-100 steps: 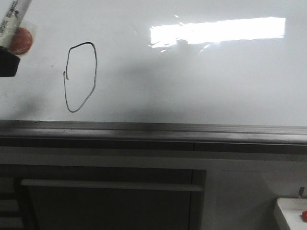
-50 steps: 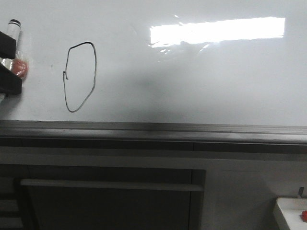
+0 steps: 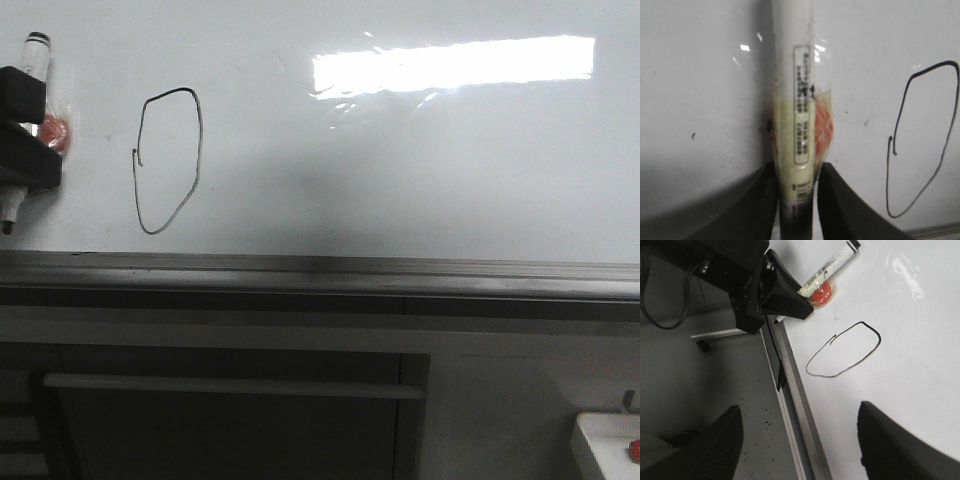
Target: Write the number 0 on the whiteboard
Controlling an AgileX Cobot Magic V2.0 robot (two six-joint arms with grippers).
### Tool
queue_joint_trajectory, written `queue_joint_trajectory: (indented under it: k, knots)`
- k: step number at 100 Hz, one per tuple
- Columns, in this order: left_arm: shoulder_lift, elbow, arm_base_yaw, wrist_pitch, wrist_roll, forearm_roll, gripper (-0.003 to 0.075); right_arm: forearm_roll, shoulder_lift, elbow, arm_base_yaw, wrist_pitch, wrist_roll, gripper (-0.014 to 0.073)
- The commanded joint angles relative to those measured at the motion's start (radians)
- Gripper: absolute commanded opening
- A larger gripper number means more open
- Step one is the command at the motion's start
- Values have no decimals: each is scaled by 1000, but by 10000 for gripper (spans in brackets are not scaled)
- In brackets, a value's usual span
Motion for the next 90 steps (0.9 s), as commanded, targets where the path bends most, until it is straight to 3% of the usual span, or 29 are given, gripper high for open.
queue_joint_trajectory:
  k: [1,43,50,59,63,75,90]
  knots:
    - [-12,-32,4,-89,-11,-1,270,13,-34,-34,-7,-41,1,430]
    - [-120,-32,4,-111,-9,26,284,13,-36,-34,-7,-34,3,423]
    - [-163,-32,4,-99,-9,26,284,13,-43,-34,-9,-45,23,335]
    - [-232,-32,4,-87,-1,62,272,13,-75,-28,-9,-71,23,44]
    - [-262,-32,4,-87,0,116,227,13,-94,-19,-9,-89,23,-77]
    - [-386,-32,4,-87,0,186,-24,16,-201,62,-9,-206,26,-50]
    - [-575,-25,4,-87,0,220,-20,22,-385,276,-9,-445,26,-50]
